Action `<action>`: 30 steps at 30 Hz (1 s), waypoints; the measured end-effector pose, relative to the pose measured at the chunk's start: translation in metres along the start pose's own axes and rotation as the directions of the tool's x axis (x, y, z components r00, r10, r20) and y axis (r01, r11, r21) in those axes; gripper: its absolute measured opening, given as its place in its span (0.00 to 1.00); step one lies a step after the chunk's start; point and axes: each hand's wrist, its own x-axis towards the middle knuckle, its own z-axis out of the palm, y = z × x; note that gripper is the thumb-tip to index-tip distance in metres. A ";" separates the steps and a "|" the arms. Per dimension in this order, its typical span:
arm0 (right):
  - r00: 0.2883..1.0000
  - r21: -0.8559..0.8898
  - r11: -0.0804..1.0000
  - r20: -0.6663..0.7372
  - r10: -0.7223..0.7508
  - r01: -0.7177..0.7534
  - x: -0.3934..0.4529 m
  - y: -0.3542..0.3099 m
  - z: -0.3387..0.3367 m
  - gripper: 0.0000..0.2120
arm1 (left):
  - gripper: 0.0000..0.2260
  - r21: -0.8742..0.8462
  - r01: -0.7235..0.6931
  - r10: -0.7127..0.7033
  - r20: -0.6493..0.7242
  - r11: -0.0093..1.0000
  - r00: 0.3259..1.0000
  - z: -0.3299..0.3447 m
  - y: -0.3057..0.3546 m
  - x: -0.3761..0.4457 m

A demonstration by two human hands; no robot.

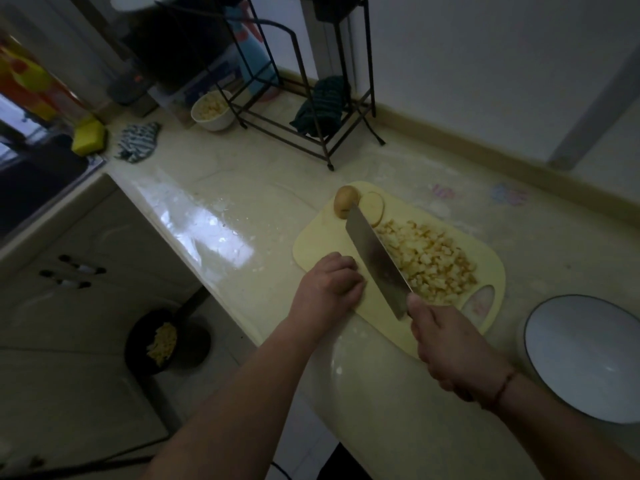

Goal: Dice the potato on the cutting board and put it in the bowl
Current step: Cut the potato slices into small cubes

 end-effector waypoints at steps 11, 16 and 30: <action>0.969 -0.276 0.934 -0.028 -0.244 0.228 -0.013 0.000 0.014 0.26 | 0.11 0.085 0.019 -0.024 0.063 0.996 0.998 -0.010 0.000 -0.004; 0.959 -0.325 0.912 -0.044 -0.279 0.250 -0.012 0.003 0.018 0.25 | 0.12 0.094 0.022 -0.028 0.058 0.995 0.998 -0.009 0.004 -0.004; 0.981 -0.296 0.937 -0.004 -0.193 0.183 -0.022 0.007 0.008 0.26 | 0.08 0.048 0.015 -0.018 0.055 0.999 0.998 -0.007 -0.006 -0.002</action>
